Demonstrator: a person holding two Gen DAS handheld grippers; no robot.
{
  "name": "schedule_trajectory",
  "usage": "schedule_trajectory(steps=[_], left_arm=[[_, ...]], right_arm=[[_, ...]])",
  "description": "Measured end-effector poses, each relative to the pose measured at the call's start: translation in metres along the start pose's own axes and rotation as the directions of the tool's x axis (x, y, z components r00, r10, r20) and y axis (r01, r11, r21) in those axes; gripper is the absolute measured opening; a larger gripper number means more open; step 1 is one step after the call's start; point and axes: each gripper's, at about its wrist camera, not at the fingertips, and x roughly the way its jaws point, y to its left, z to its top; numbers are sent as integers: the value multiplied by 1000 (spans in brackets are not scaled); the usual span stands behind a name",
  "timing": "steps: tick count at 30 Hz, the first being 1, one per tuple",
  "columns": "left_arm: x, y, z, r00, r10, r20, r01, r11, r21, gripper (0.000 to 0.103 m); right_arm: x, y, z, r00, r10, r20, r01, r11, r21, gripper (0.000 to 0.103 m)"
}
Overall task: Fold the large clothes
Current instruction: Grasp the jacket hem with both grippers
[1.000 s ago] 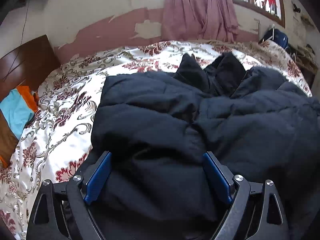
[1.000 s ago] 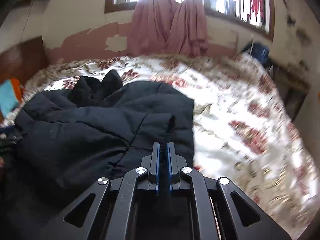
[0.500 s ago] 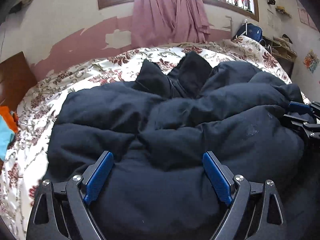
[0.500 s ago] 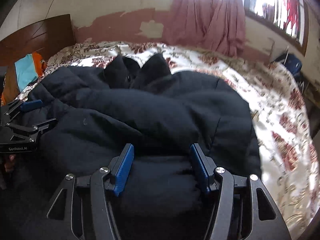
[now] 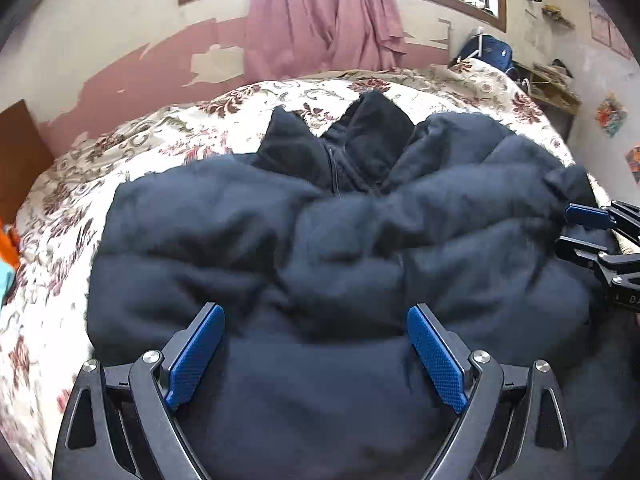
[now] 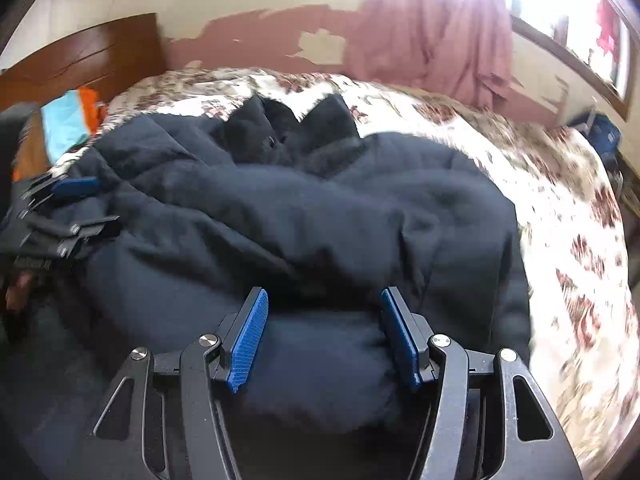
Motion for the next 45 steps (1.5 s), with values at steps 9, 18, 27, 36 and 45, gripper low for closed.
schedule_trajectory(steps=[9, 18, 27, 36, 45], left_arm=[[55, 64, 93, 995, 61, -77, -71, 988, -134, 93], [127, 95, 153, 995, 0, -102, -37, 933, -359, 93], [165, 77, 178, 995, 38, -89, -63, 952, -298, 91], [168, 73, 184, 993, -110, -48, 91, 949, -301, 14], [100, 82, 155, 995, -75, 59, 84, 979, -185, 5]], right_arm=[[45, -36, 103, 998, 63, -13, -61, 990, 130, 68], [148, -56, 171, 989, 135, -61, -99, 910, 402, 71], [206, -39, 194, 988, 130, -85, -80, 896, 436, 63], [202, -35, 198, 987, 148, -60, -113, 911, 396, 13], [129, -38, 177, 993, 114, 18, -115, 979, 167, 7]])
